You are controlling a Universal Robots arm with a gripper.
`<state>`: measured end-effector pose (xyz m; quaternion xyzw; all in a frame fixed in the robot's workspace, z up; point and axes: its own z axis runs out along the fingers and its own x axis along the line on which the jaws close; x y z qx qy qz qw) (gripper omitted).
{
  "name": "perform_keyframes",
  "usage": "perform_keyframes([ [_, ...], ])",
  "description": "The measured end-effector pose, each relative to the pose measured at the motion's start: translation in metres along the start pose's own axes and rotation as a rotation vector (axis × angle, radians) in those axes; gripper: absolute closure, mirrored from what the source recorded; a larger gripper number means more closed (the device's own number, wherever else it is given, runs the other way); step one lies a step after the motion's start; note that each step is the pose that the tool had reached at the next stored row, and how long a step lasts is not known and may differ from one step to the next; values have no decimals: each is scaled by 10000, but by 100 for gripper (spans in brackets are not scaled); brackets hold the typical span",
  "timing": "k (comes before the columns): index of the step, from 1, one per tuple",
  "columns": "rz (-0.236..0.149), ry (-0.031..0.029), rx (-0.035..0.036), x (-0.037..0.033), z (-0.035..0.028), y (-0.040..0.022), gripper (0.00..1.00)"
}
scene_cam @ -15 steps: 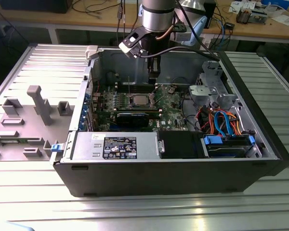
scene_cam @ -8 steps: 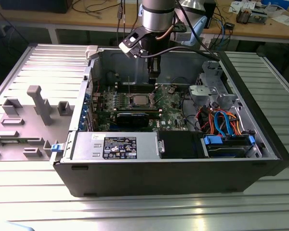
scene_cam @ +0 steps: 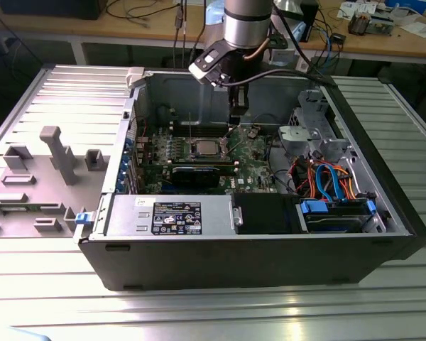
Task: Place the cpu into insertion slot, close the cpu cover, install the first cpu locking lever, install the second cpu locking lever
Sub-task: 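Close the cpu cover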
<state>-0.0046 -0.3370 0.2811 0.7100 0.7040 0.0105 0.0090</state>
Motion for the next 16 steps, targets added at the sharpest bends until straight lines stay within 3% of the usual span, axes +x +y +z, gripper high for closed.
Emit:
perform_keyframes([
  [7, -3, 1, -1, 1, 16, 101, 89],
  [13, -4, 1, -1, 1, 17, 110, 89],
  [16, -2, -5, -2, 1, 28, 142, 89],
])
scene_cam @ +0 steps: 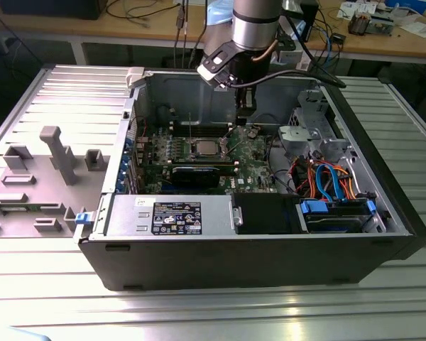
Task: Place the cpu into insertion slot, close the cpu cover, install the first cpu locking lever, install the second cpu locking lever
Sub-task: 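Close the cpu cover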
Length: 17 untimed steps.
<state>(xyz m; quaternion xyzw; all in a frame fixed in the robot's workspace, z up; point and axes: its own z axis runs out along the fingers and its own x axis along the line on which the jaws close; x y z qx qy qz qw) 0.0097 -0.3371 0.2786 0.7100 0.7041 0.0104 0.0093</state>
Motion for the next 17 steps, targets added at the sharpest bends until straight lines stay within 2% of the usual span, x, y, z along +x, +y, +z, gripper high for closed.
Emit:
perform_keyframes([
  [7, -2, -49, 1, 2, 65, 101, 89],
  [17, -2, -59, 0, 2, 99, 122, 89],
])
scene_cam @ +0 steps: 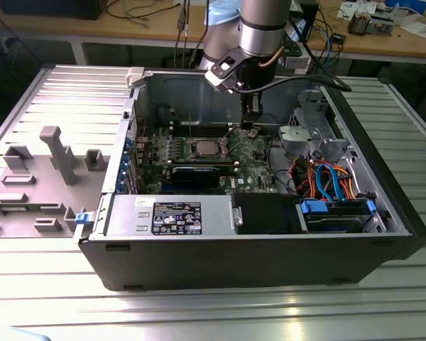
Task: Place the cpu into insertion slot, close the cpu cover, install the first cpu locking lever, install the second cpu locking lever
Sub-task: 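Close the cpu cover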
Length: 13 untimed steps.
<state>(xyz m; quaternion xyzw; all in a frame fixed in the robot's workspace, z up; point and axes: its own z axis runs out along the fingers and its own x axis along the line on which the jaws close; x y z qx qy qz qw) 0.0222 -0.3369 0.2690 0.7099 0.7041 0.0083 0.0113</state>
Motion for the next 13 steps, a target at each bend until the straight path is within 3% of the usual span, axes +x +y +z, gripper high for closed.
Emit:
perform_keyframes([
  [2, 1, -1, 0, 0, 0, 0, 89],
  [9, -3, 0, 28, 22, 73, 131, 89],
  [11, -3, 0, 106, 38, 127, 174, 89],
  [13, -3, -4, 131, 38, 150, 156, 89],
])
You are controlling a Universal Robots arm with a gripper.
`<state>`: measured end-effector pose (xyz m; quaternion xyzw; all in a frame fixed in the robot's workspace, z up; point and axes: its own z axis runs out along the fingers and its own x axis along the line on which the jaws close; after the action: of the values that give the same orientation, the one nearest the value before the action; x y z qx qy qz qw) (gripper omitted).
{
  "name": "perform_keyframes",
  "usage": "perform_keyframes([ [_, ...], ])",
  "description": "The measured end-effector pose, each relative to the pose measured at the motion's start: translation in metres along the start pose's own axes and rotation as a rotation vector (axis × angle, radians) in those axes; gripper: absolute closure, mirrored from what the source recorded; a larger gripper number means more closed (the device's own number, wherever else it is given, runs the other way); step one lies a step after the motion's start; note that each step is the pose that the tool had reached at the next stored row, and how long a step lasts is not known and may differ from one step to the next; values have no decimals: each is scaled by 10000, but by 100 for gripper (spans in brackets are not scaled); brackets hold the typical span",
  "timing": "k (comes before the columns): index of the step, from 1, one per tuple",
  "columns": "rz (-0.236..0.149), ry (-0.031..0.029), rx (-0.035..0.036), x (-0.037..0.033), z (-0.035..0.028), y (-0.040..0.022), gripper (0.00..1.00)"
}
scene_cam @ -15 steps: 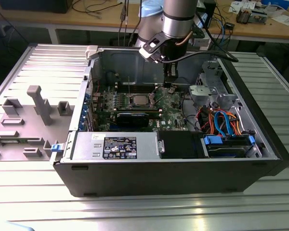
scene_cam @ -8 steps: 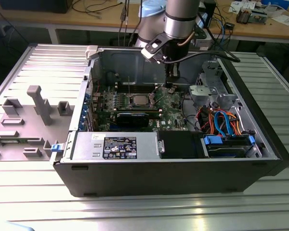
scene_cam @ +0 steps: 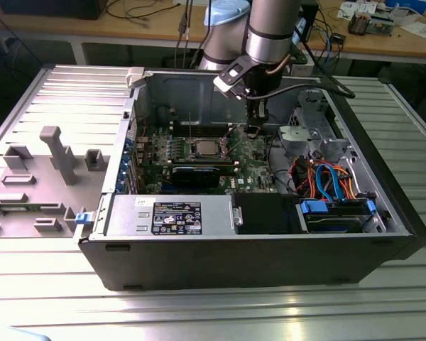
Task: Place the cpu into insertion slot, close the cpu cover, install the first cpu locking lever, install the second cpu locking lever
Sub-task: 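Close the cpu cover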
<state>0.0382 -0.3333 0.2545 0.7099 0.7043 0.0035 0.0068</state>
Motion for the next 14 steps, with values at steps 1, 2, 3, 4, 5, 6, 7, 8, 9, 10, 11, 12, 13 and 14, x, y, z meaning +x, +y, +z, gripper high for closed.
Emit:
perform_keyframes([
  [1, -1, 3, 0, 0, 1, -34, 89],
  [2, -1, 3, -1, 0, 0, -83, 89],
  [3, -1, 2, -1, -1, -1, -108, 89],
  [4, -2, 3, 0, 0, -1, -108, 89],
  [5, -1, 3, -1, 0, 0, -109, 89],
  [6, 0, 3, 0, 0, 0, -110, 89],
  [7, 0, 3, -1, 0, -1, -110, 89],
  [8, -1, 3, -1, 0, 0, -111, 89],
  [9, -1, 3, -1, 0, 0, -112, 89],
  [10, 0, 3, -1, 0, 0, -112, 89],
  [11, 0, 3, -1, 0, 0, -112, 89],
  [12, 2, 3, 0, -1, -1, -119, 89],
  [13, -1, 3, 0, -1, -1, -129, 89],
  [14, 0, 2, 0, -1, -1, -134, 89],
])
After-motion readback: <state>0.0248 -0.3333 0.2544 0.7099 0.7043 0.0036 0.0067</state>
